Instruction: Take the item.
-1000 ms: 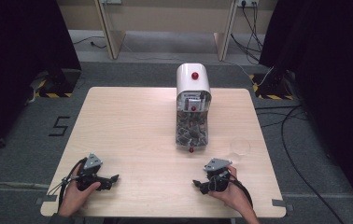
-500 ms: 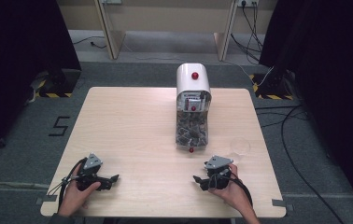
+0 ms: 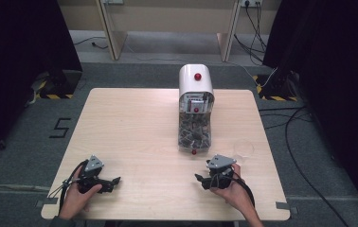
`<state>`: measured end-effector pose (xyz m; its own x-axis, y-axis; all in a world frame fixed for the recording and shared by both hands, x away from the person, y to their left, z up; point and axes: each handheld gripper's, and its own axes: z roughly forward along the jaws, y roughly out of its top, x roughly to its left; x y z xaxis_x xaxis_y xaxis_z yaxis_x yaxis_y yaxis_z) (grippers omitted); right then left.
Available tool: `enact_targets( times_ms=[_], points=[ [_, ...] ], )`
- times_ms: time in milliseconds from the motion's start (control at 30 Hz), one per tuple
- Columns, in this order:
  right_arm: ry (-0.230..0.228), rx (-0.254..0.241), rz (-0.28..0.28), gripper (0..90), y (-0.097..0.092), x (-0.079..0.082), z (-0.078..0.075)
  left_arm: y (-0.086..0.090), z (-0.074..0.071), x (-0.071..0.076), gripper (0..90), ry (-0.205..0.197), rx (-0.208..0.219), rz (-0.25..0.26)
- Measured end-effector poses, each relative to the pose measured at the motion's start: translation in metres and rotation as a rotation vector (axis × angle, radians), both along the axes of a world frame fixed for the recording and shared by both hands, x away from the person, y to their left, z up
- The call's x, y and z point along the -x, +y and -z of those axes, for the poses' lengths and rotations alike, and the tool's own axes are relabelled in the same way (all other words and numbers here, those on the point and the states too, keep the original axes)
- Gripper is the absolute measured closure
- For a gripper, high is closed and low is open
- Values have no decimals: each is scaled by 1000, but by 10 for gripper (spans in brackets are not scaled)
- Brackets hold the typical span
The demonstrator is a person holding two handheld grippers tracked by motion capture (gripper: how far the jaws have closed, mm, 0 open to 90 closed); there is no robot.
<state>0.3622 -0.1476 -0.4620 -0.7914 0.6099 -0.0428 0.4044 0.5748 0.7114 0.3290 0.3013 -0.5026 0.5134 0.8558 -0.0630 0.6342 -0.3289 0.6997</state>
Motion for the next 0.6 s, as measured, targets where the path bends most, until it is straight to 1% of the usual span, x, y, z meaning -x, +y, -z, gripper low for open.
enact_targets(
  times_ms=[100, 167, 233, 300, 467, 600],
  points=[
    [-8, -8, 1, 308, 0, -1, -3, 0, 0, 0, 0, 0, 0, 0],
    [-28, -5, 5, 312, 2, -4, -6, 0, 0, 0, 0, 0, 0, 0],
    [-37, -1, 4, 317, 3, -5, -8, 0, 0, 0, 0, 0, 0, 0],
    [-41, -5, 13, 319, 3, -6, -11, 0, 0, 0, 0, 0, 0, 0],
    [-73, -9, 30, 335, 2, -10, -19, 0, 0, 0, 0, 0, 0, 0],
    [-96, -20, 41, 351, 8, -13, -23, 0, 0, 0, 0, 0, 0, 0]
  ],
)
